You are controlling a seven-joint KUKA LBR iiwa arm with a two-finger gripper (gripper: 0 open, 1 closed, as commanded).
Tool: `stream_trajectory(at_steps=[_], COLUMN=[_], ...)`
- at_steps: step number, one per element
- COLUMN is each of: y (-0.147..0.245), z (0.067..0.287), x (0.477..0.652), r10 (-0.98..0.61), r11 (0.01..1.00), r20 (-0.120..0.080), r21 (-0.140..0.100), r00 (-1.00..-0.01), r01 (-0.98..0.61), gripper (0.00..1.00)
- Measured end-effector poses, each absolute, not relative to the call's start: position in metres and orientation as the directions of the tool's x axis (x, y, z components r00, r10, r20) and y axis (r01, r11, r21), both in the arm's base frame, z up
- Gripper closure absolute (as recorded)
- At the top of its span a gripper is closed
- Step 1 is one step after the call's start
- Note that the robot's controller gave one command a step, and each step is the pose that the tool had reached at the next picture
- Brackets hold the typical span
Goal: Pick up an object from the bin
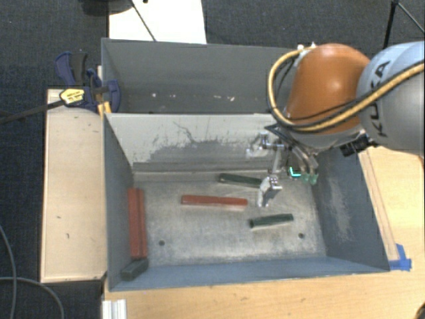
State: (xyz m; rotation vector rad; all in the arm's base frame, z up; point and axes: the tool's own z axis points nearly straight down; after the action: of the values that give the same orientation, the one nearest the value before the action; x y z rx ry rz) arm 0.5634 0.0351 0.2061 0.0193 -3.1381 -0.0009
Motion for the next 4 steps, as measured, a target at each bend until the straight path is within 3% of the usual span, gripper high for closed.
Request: stream_trajectory(at_steps=[1, 2, 3, 4], y=[0.035, 0.036, 0.025, 0.025], z=[0.209, 0.159, 0.083, 0.083], x=[0.565, 0.562, 0.576, 0.576], r10=[-0.011, 0.010, 0.188, 0.188], r11=[1.000, 1.000, 0.982, 0.982], r20=[-0.003, -0.010, -0.030, -0.030], r21=[0.001, 0.001, 0.008, 0.008], r00=[-1.000, -1.000, -0.982, -0.982], r01=[-0.011, 0.010, 0.188, 0.188], gripper=[0.00, 0.00, 1.00, 1.00])
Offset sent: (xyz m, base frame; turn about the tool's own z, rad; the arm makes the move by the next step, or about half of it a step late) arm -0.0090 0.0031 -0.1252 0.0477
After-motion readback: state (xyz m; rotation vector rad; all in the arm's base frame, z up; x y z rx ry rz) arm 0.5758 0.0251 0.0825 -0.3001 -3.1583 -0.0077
